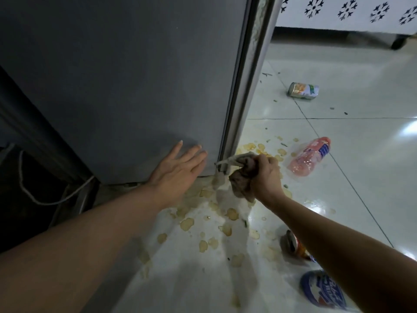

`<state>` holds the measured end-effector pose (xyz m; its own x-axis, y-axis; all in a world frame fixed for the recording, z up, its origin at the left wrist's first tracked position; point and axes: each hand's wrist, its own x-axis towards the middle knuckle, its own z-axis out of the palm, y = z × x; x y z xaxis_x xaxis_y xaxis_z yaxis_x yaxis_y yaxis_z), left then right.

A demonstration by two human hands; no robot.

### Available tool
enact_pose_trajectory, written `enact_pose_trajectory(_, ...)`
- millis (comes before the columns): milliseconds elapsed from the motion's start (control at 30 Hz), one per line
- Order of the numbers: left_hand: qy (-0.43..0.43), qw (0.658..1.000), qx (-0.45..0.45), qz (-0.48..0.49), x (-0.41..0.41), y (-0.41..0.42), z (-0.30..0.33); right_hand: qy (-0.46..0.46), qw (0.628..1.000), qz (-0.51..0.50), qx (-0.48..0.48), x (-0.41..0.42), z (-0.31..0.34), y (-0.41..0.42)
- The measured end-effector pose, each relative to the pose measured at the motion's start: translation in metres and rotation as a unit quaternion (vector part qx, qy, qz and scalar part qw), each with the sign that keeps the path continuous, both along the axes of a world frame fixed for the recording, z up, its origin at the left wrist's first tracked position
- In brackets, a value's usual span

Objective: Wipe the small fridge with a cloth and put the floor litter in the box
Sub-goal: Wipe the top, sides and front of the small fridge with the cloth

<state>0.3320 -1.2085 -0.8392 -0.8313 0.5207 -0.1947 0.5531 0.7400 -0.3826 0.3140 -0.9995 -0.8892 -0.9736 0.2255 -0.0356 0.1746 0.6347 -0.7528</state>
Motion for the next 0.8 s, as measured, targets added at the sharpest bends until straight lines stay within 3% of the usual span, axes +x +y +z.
enact_pose_trajectory(200, 0.056, 0.998, -0.012, -0.036, -0.018, 0.005, -0.014, -0.024, 0.997, -0.038, -0.06, -0.031, -0.029, -0.028)
enact_pose_trajectory(333, 0.175, 0.979, 0.015, -0.106, -0.035, 0.002, -0.021, -0.057, 0.995, -0.02, -0.08, -0.035, -0.055, -0.034)
enact_pose_trajectory(533, 0.244, 0.96, -0.023, -0.134, -0.052, -0.01, -0.042, -0.061, 0.997, 0.033, -0.025, -0.049, -0.078, -0.035)
enact_pose_trajectory(800, 0.291, 0.942, -0.061, -0.154, -0.056, -0.015, -0.051, 0.01, 0.999, 0.002, 0.034, -0.044, -0.079, -0.043)
